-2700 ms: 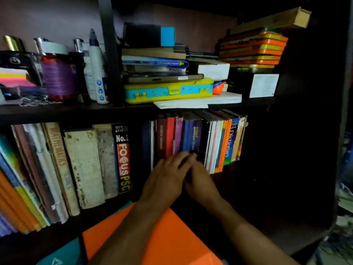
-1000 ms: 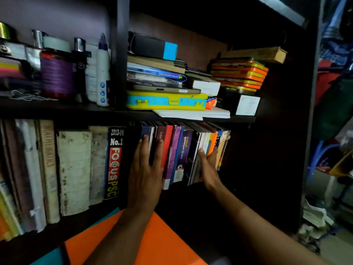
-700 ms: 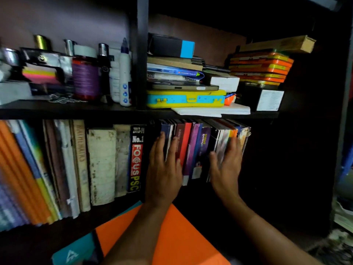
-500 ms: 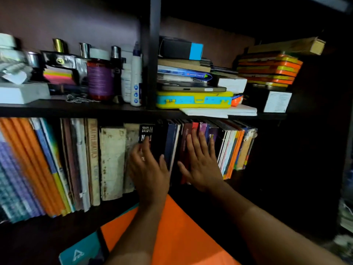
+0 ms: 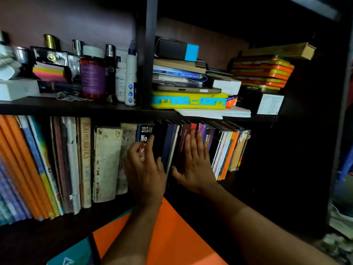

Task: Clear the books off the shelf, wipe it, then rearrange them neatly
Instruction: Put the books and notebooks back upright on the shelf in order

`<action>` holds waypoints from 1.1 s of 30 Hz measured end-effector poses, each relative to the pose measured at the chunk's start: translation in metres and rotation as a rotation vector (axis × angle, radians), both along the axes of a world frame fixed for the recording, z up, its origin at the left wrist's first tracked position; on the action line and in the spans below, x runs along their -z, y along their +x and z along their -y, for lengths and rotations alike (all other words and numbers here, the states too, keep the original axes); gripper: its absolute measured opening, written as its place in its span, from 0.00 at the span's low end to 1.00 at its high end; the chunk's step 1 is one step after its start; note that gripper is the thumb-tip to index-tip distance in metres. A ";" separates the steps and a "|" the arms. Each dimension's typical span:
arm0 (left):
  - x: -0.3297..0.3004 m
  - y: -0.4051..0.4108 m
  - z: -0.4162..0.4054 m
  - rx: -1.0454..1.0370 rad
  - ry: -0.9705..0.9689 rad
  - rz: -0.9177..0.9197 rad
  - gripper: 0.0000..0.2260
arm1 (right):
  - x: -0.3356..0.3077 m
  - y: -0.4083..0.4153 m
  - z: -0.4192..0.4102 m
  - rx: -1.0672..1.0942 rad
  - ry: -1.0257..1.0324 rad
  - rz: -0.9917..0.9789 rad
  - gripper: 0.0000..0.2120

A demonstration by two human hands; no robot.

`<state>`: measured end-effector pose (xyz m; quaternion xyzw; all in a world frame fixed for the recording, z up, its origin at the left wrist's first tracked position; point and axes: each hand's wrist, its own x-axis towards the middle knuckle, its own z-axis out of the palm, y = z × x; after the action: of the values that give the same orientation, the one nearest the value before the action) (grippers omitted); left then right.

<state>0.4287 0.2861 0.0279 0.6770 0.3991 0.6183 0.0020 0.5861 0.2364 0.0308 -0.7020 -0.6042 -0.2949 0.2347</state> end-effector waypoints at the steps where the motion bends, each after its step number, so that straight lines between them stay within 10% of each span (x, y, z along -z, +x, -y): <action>1: -0.001 -0.002 -0.003 -0.051 0.012 0.002 0.34 | 0.000 0.002 -0.001 0.011 -0.016 0.003 0.51; 10: -0.004 -0.021 -0.020 -0.194 -0.049 0.249 0.36 | -0.020 -0.034 0.019 -0.131 0.040 0.277 0.45; 20: 0.005 -0.008 -0.033 -0.127 -0.102 0.033 0.35 | -0.028 -0.028 -0.023 -0.110 -0.197 0.512 0.50; 27: -0.016 -0.045 -0.002 0.027 -0.224 -0.103 0.40 | -0.063 -0.084 0.031 -0.099 -0.415 0.154 0.49; 33: -0.034 -0.120 0.035 0.152 -0.391 -0.197 0.22 | -0.038 -0.125 0.106 -0.006 -0.853 -0.261 0.40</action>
<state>0.3084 0.2512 0.0614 0.7491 0.4574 0.4582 0.1407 0.4608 0.1305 0.0690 -0.7658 -0.6391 0.0723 -0.0007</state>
